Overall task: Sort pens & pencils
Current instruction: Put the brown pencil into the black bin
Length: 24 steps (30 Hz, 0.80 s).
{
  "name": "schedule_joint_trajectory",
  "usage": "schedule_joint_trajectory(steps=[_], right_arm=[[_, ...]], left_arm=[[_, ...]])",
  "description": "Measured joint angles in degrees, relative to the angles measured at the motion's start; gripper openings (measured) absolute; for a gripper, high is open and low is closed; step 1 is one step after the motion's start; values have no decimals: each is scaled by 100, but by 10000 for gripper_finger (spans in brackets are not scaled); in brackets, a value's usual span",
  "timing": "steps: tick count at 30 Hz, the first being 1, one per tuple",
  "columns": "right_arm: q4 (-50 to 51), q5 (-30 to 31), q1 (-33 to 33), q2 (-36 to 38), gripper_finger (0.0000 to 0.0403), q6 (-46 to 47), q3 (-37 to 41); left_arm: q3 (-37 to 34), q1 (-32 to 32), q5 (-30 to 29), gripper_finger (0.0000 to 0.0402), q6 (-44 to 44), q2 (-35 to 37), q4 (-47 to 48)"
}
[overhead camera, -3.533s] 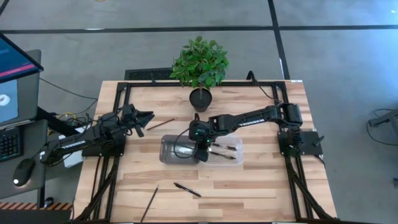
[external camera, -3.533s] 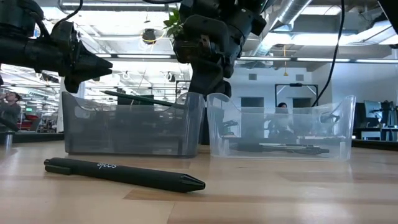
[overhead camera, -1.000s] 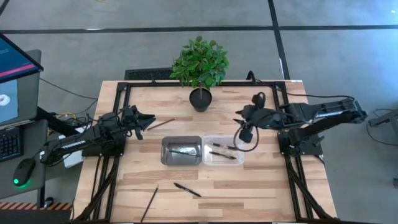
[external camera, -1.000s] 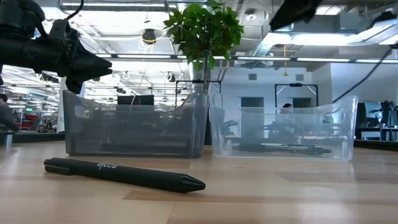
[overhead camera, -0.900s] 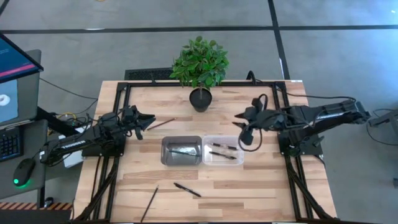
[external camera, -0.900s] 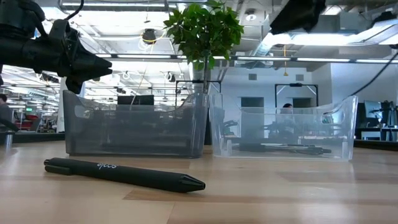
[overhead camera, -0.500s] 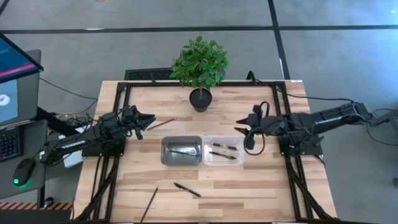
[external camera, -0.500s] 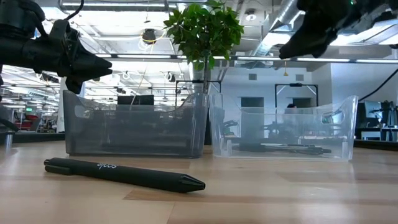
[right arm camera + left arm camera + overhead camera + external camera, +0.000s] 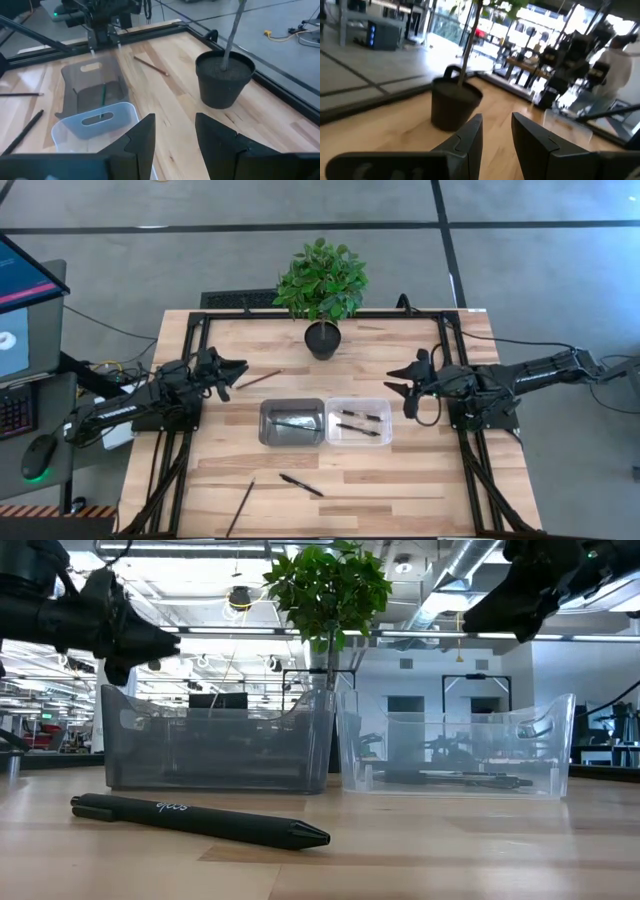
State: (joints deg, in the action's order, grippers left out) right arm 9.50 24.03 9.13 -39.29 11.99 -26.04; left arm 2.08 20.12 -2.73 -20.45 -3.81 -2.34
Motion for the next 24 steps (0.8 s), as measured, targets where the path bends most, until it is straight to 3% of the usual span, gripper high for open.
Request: schedule_joint_trajectory(steps=[11,19,24], right_arm=[[6,4,0,-165,165,-41,0],[9,4,0,-321,164,-41,-2],[5,5,0,-357,166,-41,-2]], left_arm=[[832,-1,59,94,-108,-529,1216],[1687,0,100,94,-278,-1677,1720],[2480,0,250,94,-173,-2482,2625]])
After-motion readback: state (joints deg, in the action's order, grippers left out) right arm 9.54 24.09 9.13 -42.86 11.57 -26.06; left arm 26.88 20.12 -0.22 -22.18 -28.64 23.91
